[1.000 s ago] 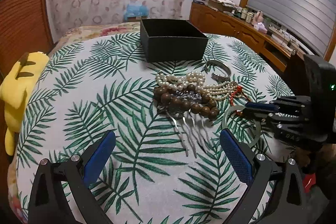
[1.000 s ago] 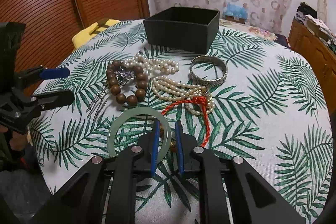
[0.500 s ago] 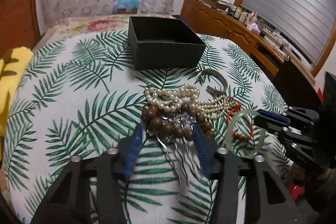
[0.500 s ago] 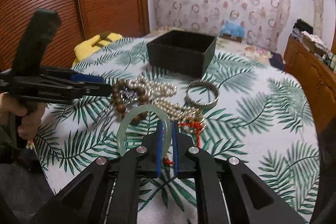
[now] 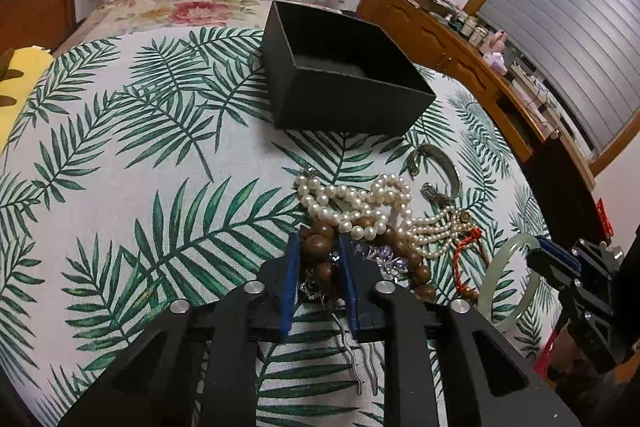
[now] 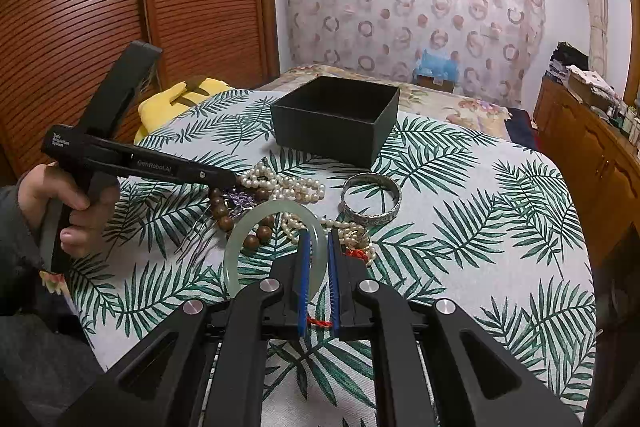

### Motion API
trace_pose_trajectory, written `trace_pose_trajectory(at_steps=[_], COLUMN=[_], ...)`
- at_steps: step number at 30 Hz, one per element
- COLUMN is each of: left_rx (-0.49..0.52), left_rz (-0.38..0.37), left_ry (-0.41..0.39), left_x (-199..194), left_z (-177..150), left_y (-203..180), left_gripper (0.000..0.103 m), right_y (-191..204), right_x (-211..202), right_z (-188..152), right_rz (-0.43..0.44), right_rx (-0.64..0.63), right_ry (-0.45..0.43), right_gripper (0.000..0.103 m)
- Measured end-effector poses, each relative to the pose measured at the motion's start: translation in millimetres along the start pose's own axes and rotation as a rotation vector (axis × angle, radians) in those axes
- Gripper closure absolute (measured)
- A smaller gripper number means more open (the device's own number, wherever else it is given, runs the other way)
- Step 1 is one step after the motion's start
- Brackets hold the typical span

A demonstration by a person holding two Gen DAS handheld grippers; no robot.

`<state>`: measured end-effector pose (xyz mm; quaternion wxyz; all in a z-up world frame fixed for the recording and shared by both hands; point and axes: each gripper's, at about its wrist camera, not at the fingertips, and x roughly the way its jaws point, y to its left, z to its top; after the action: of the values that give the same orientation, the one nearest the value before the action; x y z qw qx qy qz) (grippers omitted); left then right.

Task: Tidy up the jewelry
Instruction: 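Grasp the brown bead bracelet with the left tool while the right tool grasps the jade bangle, then carry both items over the black box and open both tools to drop them in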

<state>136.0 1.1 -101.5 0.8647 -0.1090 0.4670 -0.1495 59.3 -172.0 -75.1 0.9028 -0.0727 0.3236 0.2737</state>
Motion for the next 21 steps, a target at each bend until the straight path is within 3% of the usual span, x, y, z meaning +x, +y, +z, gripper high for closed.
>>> trace_pose_trajectory(at_steps=[16,21], left_rx=[0.153,0.206], left_rz=[-0.052,-0.018], left_ry=[-0.172,-0.229], left_x=[-68.8,-82.5], left_z=[18.5,26.4], left_y=[-55.3,-66.4], left_gripper=[0.089,0.089], right_y=[-2.7,-7.5], right_x=[-10.1,-8.8], right_z=[11.9,23.5], right_rz=[-0.014,-0.029], right_rx=[-0.004,-0.023], right_ry=[-0.042,-0.064], right_gripper=[0.093,0.093])
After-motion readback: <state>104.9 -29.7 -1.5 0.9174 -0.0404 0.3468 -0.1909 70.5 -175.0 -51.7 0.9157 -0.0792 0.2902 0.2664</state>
